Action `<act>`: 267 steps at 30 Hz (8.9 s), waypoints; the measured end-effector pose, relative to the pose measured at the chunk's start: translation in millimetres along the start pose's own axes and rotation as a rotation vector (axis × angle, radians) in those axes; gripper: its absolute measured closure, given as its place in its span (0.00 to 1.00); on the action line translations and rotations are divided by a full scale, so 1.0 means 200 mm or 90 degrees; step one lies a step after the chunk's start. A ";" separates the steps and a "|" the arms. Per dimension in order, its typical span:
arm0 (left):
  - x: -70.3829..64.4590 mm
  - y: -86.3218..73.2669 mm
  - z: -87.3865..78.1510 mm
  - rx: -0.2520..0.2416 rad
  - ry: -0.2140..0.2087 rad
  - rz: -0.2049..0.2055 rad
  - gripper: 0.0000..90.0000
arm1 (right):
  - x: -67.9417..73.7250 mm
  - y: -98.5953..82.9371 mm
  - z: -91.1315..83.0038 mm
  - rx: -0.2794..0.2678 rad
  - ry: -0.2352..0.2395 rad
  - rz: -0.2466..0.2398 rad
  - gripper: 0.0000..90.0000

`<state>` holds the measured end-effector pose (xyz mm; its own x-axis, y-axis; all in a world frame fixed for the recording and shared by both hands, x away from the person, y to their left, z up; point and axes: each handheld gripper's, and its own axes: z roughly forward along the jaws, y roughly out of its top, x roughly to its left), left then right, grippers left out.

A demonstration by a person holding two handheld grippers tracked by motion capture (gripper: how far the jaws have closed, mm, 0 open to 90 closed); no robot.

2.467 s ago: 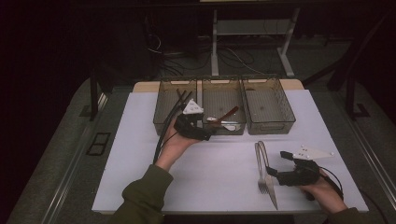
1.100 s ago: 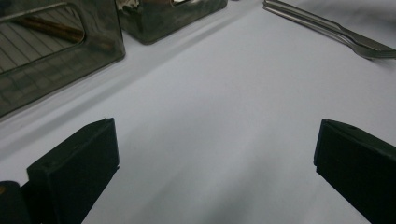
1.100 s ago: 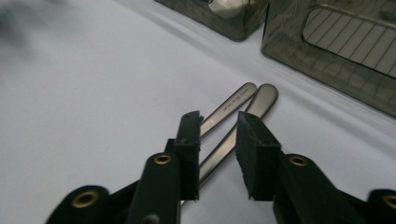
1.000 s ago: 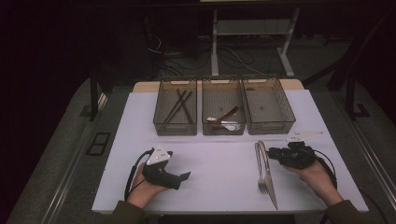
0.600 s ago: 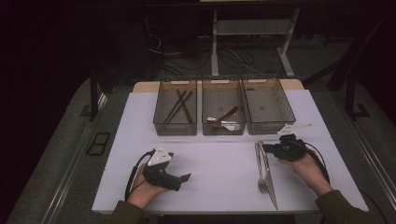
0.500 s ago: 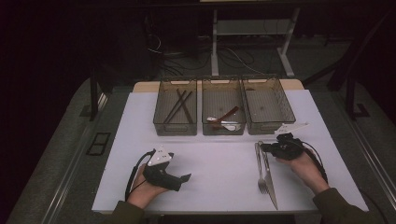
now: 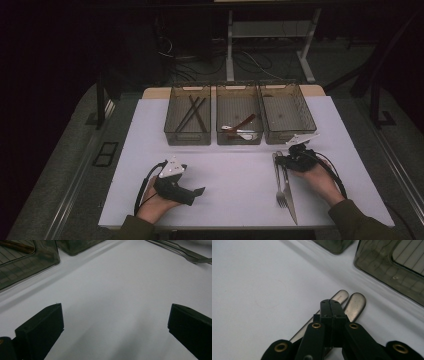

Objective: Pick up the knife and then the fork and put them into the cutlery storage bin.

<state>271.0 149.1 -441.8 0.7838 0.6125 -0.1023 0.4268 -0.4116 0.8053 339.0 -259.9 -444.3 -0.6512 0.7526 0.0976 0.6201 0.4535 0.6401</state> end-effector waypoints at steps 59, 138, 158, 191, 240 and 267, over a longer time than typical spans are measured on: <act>-0.01 0.00 0.01 0.001 -0.021 0.005 0.00 | 0.35 0.20 -0.02 0.132 0.107 -0.115 0.65; 0.01 -0.02 0.01 -0.003 -0.051 0.029 0.00 | 0.30 0.18 -0.08 0.200 0.086 -0.184 0.93; 0.01 -0.02 0.01 -0.013 -0.063 0.032 0.00 | 0.16 0.22 -0.25 0.080 0.104 -0.119 0.93; 0.01 -0.02 0.00 -0.012 -0.063 0.034 0.00 | -0.09 0.24 -0.40 -0.047 0.054 -0.043 0.93; 0.01 -0.02 0.00 -0.021 -0.061 0.038 0.00 | -0.56 0.53 -0.27 -0.034 -0.040 0.084 0.93; 0.01 -0.02 0.01 -0.015 -0.066 0.036 0.00 | -0.60 0.52 0.00 0.093 -0.035 0.083 0.93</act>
<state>270.9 150.7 -446.7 0.8493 0.5153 -0.1144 0.3703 -0.4271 0.8249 482.2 -303.1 -390.5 -0.5392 0.8324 0.1278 0.7571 0.4127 0.5065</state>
